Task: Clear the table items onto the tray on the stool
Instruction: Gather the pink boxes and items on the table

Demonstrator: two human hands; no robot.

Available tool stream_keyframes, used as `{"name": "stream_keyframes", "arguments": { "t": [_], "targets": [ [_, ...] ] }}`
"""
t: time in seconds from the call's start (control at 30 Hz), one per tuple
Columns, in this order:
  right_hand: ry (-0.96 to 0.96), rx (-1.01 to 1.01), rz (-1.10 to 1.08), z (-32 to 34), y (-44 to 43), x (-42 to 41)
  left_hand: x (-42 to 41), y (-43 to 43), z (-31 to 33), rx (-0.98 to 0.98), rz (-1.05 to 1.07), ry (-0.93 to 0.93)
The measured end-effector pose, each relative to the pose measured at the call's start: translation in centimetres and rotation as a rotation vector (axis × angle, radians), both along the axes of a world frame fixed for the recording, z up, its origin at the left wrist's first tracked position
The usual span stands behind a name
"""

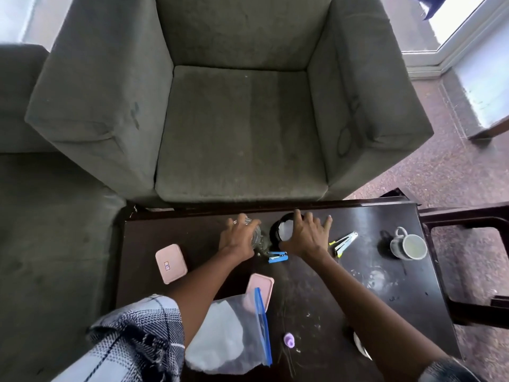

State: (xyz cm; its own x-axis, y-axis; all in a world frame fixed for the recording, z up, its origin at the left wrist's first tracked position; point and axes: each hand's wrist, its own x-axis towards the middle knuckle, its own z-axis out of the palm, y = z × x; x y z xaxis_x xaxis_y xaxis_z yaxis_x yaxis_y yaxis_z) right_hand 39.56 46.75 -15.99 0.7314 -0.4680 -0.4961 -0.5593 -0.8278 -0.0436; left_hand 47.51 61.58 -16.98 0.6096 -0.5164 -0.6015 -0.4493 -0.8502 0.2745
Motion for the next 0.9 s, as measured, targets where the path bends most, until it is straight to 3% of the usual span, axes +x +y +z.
{"name": "stream_keyframes", "arguments": {
  "t": [0.53,0.9],
  "targets": [
    [0.08,-0.003,0.152,-1.4,2.1,-2.3,-0.8,-1.7,-1.5,0.053,-0.008,-0.003],
    [0.039,-0.006,0.075,-1.2,1.2,-0.7,-1.3,0.3,-2.1,-0.019,0.245,-0.03]
  ]
}}
